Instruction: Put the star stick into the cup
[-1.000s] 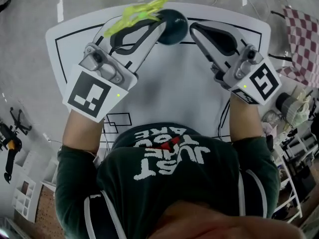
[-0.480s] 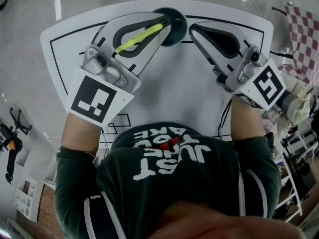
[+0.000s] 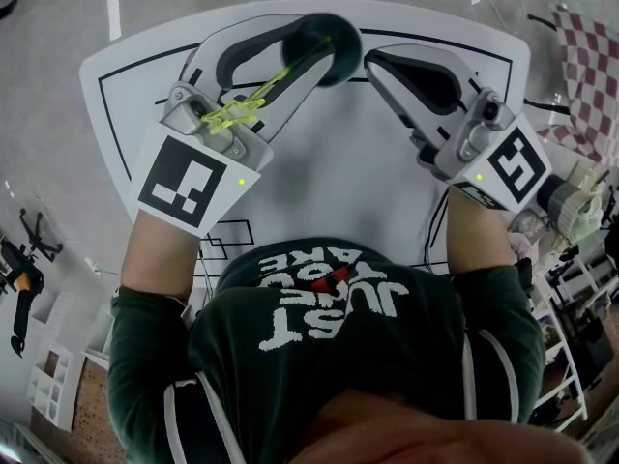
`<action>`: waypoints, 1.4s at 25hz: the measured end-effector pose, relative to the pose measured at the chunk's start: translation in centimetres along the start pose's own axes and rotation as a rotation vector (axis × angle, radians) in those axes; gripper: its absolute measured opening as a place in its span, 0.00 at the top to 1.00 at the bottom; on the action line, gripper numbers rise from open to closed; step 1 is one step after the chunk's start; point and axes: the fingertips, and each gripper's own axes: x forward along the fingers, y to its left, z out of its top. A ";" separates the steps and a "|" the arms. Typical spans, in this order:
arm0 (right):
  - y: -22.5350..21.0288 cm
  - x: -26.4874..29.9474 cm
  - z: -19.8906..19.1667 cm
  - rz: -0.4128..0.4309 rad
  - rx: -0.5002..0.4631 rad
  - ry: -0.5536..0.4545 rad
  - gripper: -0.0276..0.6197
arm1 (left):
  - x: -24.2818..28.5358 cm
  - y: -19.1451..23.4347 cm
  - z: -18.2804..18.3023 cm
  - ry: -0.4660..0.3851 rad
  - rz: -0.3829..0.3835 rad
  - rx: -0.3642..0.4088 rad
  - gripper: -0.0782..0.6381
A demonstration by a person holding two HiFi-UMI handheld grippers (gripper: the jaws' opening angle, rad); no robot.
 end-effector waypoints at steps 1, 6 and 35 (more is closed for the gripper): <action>0.1 0.0 0.0 0.001 0.000 0.000 0.91 | 0.0 -0.1 -0.1 0.002 0.000 -0.008 0.71; 0.2 0.1 0.3 -0.003 0.000 0.000 0.91 | 0.0 -0.3 -0.1 0.005 0.002 -0.052 0.58; 8.7 -3.7 11.0 -0.141 -0.072 -0.045 0.91 | -12.2 -2.8 6.2 -0.136 0.140 -0.139 0.31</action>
